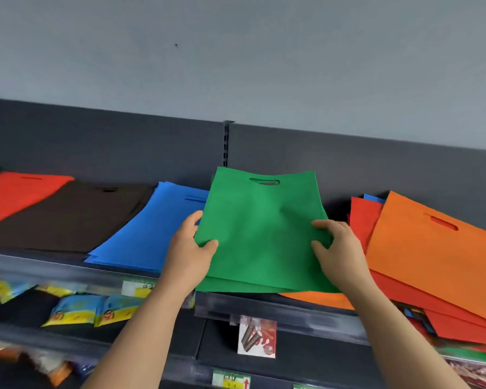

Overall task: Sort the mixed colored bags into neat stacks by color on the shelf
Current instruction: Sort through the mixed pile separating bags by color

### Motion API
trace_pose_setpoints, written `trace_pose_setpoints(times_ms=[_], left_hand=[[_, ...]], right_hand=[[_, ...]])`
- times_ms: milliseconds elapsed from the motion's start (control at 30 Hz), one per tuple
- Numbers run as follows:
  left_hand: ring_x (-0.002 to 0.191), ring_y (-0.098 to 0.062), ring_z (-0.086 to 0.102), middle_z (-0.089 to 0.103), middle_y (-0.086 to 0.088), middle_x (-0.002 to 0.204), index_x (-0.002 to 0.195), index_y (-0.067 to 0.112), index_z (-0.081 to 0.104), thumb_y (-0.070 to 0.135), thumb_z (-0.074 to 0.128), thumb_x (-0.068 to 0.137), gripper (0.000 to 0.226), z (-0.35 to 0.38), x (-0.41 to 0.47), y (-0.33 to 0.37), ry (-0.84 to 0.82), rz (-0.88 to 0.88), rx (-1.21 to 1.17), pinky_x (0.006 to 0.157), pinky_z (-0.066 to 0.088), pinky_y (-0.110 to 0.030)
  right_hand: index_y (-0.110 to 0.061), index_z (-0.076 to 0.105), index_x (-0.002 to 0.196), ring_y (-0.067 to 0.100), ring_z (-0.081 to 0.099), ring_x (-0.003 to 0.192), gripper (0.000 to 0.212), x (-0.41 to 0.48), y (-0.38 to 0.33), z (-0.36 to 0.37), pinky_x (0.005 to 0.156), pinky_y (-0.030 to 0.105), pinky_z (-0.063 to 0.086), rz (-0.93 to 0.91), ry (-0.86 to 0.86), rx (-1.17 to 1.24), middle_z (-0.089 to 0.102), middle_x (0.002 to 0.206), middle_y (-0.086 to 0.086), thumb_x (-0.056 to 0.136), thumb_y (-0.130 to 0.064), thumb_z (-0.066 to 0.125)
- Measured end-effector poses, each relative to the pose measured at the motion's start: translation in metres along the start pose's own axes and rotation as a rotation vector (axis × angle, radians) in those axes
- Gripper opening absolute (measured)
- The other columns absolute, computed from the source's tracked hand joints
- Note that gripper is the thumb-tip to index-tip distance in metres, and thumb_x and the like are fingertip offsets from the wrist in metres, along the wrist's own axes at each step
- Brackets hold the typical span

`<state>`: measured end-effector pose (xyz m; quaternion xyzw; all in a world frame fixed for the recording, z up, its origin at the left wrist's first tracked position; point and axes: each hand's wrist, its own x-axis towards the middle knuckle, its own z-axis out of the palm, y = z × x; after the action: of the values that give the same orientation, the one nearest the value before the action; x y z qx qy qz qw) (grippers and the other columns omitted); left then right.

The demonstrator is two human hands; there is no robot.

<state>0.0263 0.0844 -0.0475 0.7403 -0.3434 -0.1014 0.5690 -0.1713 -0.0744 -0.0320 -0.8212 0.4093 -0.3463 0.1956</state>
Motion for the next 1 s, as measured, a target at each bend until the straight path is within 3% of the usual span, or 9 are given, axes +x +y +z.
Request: trace_pose_setpoints(times_ms=[67, 167, 200, 267, 433, 667, 900, 1000], left_hand=[[0.108, -0.002, 0.043, 0.044, 0.014, 0.124, 0.139, 0.031, 0.039, 0.012, 0.061, 0.090, 0.057, -0.034, 0.007, -0.012, 0.031, -0.019, 0.050, 0.083, 0.038, -0.026], [0.116, -0.009, 0.049, 0.051, 0.005, 0.133, 0.140, 0.027, 0.039, 0.011, 0.062, 0.088, 0.059, -0.091, 0.017, -0.034, 0.076, -0.036, 0.107, 0.088, 0.040, -0.027], [0.111, -0.008, 0.053, 0.053, 0.003, 0.132, 0.140, 0.026, 0.040, 0.009, 0.062, 0.088, 0.059, -0.110, 0.020, -0.042, 0.085, -0.039, 0.115, 0.086, 0.042, -0.027], [0.097, -0.003, 0.053, 0.056, 0.003, 0.127, 0.140, 0.024, 0.040, 0.007, 0.062, 0.088, 0.059, -0.149, 0.025, -0.057, 0.104, -0.051, 0.146, 0.079, 0.040, -0.024], [0.124, -0.011, 0.046, 0.050, -0.002, 0.138, 0.143, 0.022, 0.037, 0.008, 0.060, 0.089, 0.060, -0.243, 0.036, -0.096, 0.142, -0.092, 0.250, 0.084, 0.043, -0.027], [0.127, -0.015, 0.045, 0.042, 0.000, 0.145, 0.147, 0.026, 0.030, 0.010, 0.057, 0.093, 0.062, -0.347, 0.049, -0.139, 0.214, -0.146, 0.355, 0.076, 0.043, -0.021], [0.110, -0.011, 0.050, 0.049, 0.006, 0.135, 0.145, 0.026, 0.033, 0.008, 0.057, 0.092, 0.061, -0.418, 0.082, -0.173, 0.318, -0.189, 0.378, 0.080, 0.042, -0.024], [0.098, -0.006, 0.048, 0.050, 0.011, 0.128, 0.144, 0.026, 0.035, 0.007, 0.057, 0.092, 0.060, -0.444, 0.106, -0.191, 0.347, -0.196, 0.375, 0.070, 0.044, -0.017]], right_hand=[[-0.014, 0.058, 0.124, 0.021, 0.053, 0.106, 0.041, 0.002, -0.030, 0.026, 0.086, 0.019, 0.034, -0.031, -0.018, 0.003, 0.054, 0.125, 0.006, 0.084, -0.003, 0.060], [-0.013, 0.056, 0.126, 0.022, 0.049, 0.116, 0.042, 0.002, -0.079, 0.067, 0.091, 0.021, 0.034, -0.069, -0.069, 0.006, 0.052, 0.128, 0.006, 0.085, -0.003, 0.057], [-0.012, 0.055, 0.127, 0.022, 0.049, 0.116, 0.043, 0.002, -0.095, 0.081, 0.091, 0.023, 0.035, -0.076, -0.088, 0.016, 0.051, 0.129, 0.006, 0.085, -0.002, 0.057], [-0.012, 0.054, 0.128, 0.023, 0.050, 0.115, 0.044, -0.001, -0.127, 0.109, 0.089, 0.023, 0.035, -0.089, -0.124, 0.043, 0.050, 0.130, 0.007, 0.086, -0.002, 0.055], [-0.012, 0.050, 0.132, 0.020, 0.052, 0.103, 0.043, -0.011, -0.200, 0.177, 0.081, 0.021, 0.037, -0.110, -0.201, 0.105, 0.046, 0.134, 0.007, 0.090, -0.004, 0.053], [-0.014, 0.050, 0.133, 0.014, 0.049, 0.089, 0.043, -0.017, -0.289, 0.265, 0.072, 0.022, 0.039, -0.175, -0.271, 0.168, 0.045, 0.134, 0.006, 0.091, -0.006, 0.054], [-0.013, 0.052, 0.131, 0.021, 0.053, 0.110, 0.043, 0.001, -0.359, 0.337, 0.087, 0.023, 0.039, -0.244, -0.333, 0.216, 0.047, 0.133, 0.004, 0.088, -0.005, 0.056], [-0.012, 0.052, 0.131, 0.022, 0.053, 0.111, 0.044, 0.015, -0.385, 0.368, 0.091, 0.024, 0.037, -0.263, -0.345, 0.234, 0.048, 0.132, 0.005, 0.087, -0.006, 0.057]])
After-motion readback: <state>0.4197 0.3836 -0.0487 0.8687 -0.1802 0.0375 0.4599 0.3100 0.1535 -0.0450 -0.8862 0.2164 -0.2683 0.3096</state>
